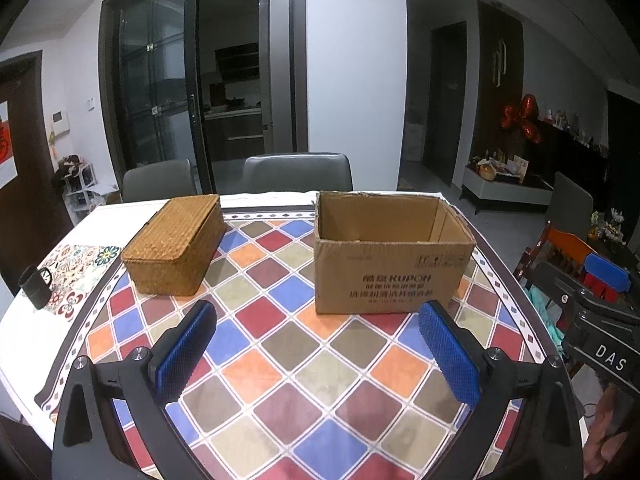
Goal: Organize snacks
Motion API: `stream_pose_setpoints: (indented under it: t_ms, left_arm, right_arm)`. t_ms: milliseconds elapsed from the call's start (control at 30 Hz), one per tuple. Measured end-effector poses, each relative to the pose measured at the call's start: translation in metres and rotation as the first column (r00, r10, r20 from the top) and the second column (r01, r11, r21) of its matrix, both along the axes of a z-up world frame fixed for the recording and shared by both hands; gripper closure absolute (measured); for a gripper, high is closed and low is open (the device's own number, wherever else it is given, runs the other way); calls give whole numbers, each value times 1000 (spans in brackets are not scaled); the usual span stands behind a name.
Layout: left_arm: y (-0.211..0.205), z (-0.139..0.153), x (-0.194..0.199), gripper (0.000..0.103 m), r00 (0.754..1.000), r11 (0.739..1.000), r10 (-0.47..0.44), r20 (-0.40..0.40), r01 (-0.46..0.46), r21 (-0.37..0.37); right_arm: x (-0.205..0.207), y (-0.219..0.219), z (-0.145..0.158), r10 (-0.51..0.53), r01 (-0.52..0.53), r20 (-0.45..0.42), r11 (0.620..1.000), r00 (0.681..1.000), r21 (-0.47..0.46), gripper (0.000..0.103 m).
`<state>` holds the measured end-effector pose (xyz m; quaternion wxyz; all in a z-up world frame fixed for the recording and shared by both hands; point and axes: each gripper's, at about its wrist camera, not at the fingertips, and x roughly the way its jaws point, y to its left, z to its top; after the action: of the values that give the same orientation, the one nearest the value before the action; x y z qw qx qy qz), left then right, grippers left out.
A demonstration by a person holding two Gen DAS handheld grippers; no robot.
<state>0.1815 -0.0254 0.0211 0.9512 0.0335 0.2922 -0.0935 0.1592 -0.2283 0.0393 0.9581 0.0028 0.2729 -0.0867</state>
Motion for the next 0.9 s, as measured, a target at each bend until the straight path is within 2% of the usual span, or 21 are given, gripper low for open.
stream_pose_setpoints:
  t_ms: [900]
  left_arm:
    - [16, -22, -90, 0, 1000, 1000, 12, 1, -12, -8]
  right_arm:
    - [-90, 11, -19, -12, 12, 27, 1000, 1000, -1, 18]
